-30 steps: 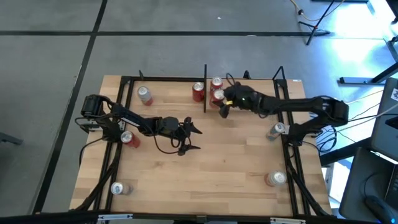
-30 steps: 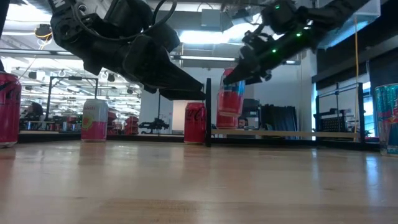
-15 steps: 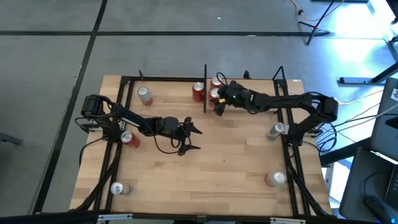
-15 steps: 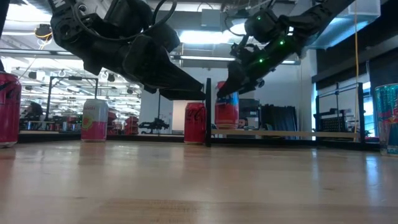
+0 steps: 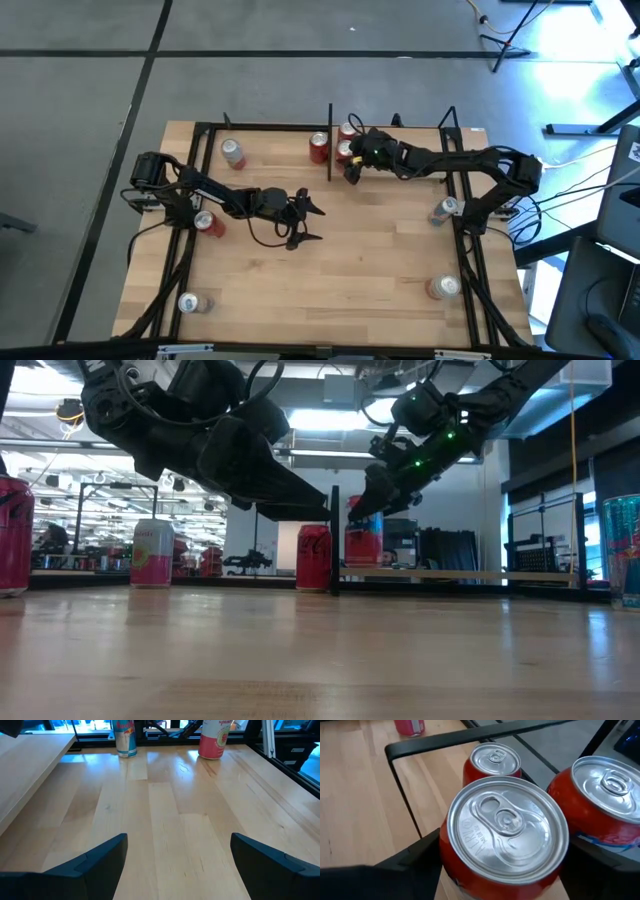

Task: Place canned beverage on shelf
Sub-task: Put the red soda can on the shelf aligned with the other red soda can, then put the top blue soda can on the shelf

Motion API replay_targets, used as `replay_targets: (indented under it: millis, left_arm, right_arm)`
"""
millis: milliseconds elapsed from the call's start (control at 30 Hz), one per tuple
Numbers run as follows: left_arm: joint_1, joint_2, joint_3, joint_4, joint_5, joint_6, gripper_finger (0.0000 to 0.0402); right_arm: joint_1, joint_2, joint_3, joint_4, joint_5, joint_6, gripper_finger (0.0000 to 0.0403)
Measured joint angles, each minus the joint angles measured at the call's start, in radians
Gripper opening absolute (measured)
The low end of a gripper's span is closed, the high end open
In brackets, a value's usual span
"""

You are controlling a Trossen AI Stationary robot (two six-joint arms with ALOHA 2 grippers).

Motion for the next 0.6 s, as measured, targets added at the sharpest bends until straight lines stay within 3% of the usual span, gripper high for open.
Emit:
replay_targets:
  millis: [167, 333, 600]
  left_arm:
    - [0.000, 0.000, 0.000, 0.000, 0.000, 0.000, 0.0333]
    - [0.000, 0.000, 0.000, 0.000, 0.000, 0.000, 0.0333]
    - [-0.001, 0.000, 0.000, 0.000, 0.000, -0.024, 0.0333]
  right_arm:
    - [0.000, -0.019, -0.004, -0.032, -0.001, -0.024, 0.0364]
    - [0.001, -0.107, -0.003, -0.076, -0.001, -0.026, 0.0382]
    - [0.060, -0.348, -0.003, -0.434, -0.015, 0.011, 0.0385]
